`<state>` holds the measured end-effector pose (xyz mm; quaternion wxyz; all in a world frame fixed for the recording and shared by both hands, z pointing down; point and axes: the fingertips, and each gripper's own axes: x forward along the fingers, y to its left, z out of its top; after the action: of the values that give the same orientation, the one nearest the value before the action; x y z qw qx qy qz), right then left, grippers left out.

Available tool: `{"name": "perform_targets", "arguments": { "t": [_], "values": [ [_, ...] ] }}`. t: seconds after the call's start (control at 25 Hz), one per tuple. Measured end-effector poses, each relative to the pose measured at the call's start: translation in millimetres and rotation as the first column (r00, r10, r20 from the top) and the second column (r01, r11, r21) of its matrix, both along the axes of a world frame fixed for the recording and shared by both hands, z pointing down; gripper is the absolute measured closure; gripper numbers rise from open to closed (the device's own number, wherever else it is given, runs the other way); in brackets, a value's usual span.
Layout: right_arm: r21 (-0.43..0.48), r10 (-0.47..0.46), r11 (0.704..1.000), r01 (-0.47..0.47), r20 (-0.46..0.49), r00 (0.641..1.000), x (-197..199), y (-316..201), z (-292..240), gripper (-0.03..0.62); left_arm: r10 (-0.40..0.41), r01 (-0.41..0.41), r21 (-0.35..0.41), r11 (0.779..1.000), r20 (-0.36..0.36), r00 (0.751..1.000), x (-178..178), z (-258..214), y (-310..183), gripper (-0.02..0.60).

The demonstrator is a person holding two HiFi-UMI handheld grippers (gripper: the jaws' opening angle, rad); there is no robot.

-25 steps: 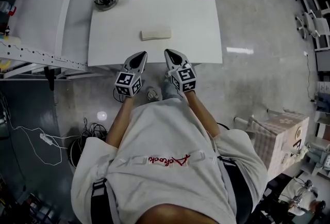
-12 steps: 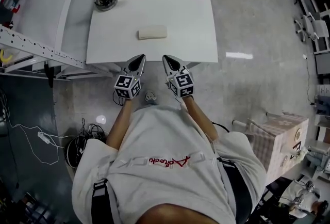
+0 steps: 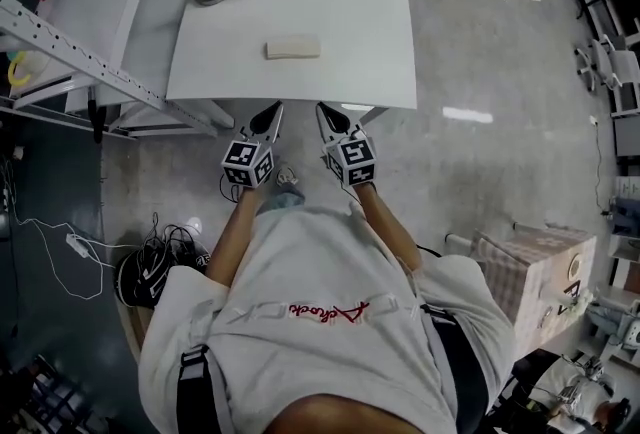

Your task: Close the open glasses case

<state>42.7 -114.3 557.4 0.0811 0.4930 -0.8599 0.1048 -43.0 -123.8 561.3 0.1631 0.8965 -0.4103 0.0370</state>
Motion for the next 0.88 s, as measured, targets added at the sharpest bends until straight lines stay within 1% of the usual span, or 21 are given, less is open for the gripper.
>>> {"name": "perform_targets", "arguments": {
  "t": [0.48,0.88],
  "values": [
    [0.019,-0.013,1.0,0.013,-0.004,1.0,0.2,71.2,-5.2,0.576,-0.022,0.022,0.012,1.0,0.006,1.0,0.4,2.7,77.9,0.557],
    [0.039,0.003,0.999,-0.003,-0.014,1.0,6.3,118.3,-7.6,0.576,0.005,-0.006,0.037,0.999,0.018,1.0,14.4,-1.6,128.4,0.557]
  ]
}}
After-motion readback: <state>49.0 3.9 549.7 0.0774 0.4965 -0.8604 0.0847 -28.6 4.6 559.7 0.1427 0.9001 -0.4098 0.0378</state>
